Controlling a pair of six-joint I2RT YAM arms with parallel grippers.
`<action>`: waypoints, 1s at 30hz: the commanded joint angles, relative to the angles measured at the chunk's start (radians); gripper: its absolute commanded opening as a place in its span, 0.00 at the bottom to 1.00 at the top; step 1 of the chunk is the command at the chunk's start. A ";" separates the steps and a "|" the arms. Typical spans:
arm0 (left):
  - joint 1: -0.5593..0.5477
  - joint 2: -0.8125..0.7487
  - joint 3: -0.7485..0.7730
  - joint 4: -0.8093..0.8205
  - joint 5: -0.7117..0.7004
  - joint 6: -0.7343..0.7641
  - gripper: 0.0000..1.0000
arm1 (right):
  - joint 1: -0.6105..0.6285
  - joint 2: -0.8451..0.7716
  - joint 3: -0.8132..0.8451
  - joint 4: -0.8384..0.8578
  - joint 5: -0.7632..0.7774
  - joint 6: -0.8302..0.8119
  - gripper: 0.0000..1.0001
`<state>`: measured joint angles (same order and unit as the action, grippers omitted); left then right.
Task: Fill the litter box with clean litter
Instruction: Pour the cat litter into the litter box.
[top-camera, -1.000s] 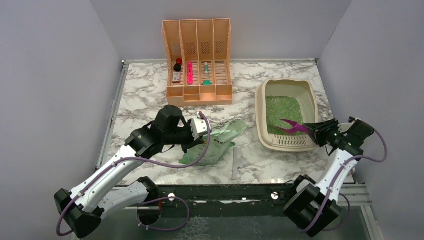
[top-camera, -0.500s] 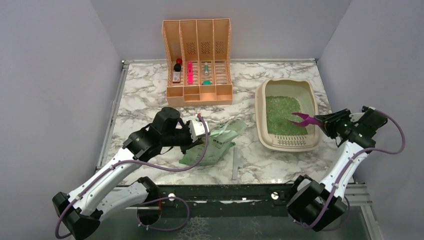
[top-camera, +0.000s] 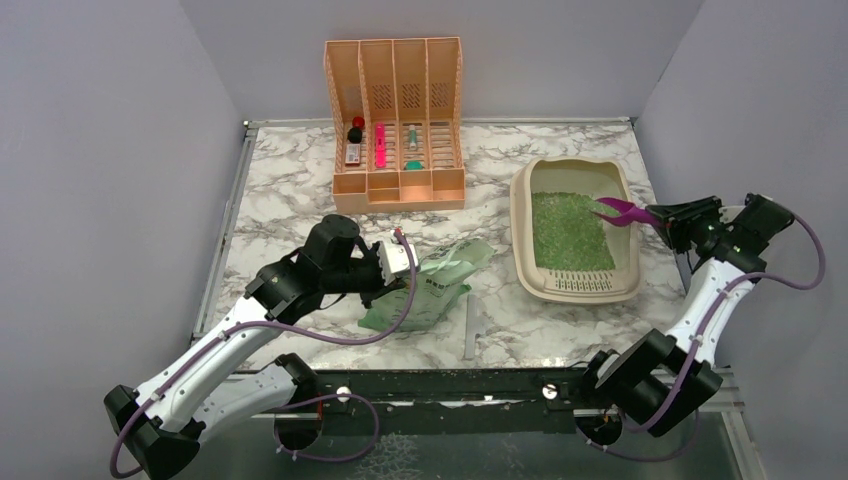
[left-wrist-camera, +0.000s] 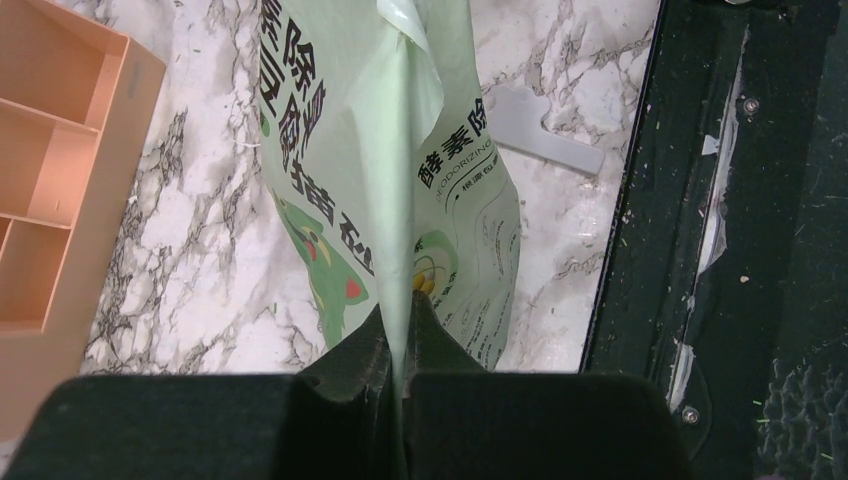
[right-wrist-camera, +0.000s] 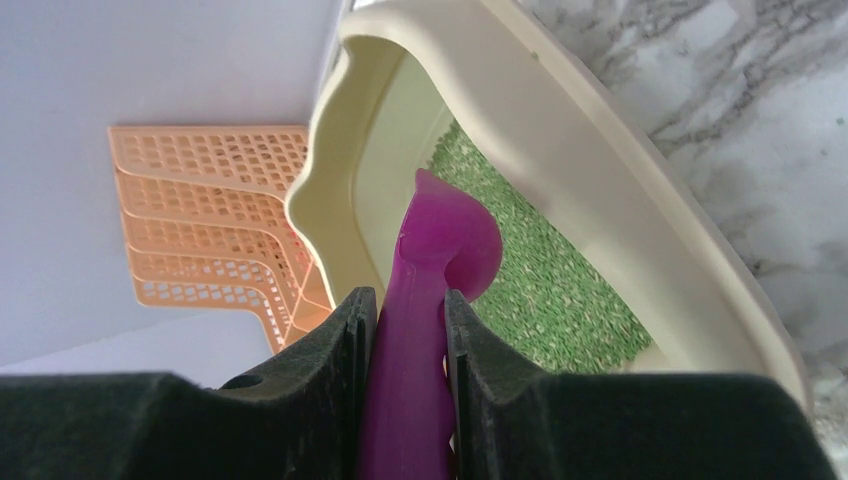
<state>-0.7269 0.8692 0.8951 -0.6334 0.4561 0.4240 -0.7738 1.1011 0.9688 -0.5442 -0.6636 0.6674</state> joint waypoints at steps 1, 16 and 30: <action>-0.002 -0.028 0.013 0.080 0.033 0.020 0.00 | -0.004 0.052 0.075 0.128 -0.071 0.045 0.01; -0.001 -0.019 0.030 0.075 0.038 0.020 0.00 | -0.003 -0.011 0.048 -0.051 -0.054 -0.142 0.01; -0.001 -0.014 0.062 0.029 0.015 0.031 0.00 | -0.003 -0.178 -0.090 -0.090 -0.101 -0.073 0.01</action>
<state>-0.7265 0.8692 0.8978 -0.6388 0.4549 0.4278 -0.7738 0.8726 0.8379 -0.7200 -0.7094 0.5377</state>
